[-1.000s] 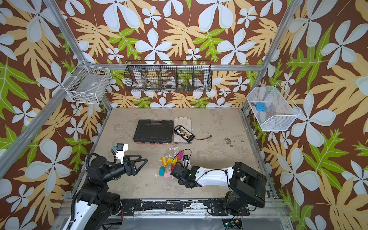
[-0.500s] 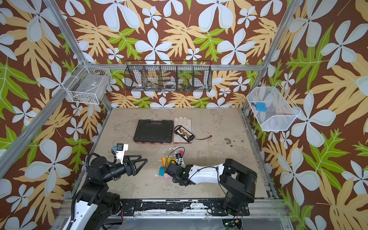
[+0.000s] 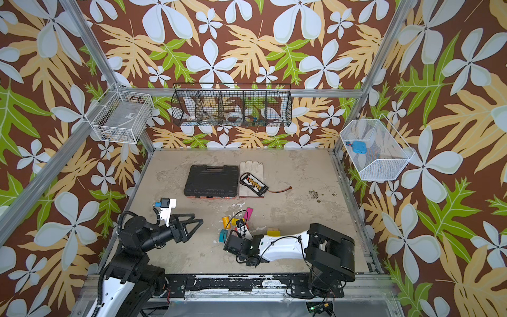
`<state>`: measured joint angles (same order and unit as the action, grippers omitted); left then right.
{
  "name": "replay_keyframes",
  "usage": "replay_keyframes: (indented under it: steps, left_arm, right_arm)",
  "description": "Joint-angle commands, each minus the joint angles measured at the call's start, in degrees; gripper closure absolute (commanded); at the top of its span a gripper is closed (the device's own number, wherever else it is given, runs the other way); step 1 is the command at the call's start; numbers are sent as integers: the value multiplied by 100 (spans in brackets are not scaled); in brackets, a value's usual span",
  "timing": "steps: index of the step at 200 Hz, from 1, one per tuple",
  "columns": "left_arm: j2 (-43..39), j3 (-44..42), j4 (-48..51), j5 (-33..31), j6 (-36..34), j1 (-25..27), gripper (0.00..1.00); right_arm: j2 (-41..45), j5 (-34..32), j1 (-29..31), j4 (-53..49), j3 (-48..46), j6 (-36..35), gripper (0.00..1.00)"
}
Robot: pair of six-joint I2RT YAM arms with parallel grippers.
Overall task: Build the wood block tower
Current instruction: 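Position the open right gripper over the red rectangular block, then lower the right gripper around the red block and close it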
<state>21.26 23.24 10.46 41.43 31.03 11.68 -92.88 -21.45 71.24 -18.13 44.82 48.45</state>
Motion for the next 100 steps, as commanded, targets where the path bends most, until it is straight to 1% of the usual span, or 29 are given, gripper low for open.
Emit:
replay_keyframes:
  steps: [1, 19, 23, 32, 38, 100]
  left_arm:
    - [44, -4, -173, 67, 18, 1, 0]
    - [-2, -4, -168, 58, 20, -4, 0]
    - [-15, -4, -172, 51, 18, -2, 0]
    - [-25, -4, -173, 33, 26, -3, 0]
    - [-21, -4, -167, 32, 27, -5, 0]
    - [-27, -13, -177, 32, 28, -1, 0]
  right_arm:
    - [44, 158, 51, -446, -93, 12, 52]
    - [125, 59, 122, -611, -155, 117, 48]
    - [142, 42, 138, -662, -162, 161, 45]
    - [171, 12, 184, -770, -187, 223, 44]
    - [197, 10, 197, -822, -212, 256, 41]
    - [543, -105, 210, -1060, -542, 560, 41]
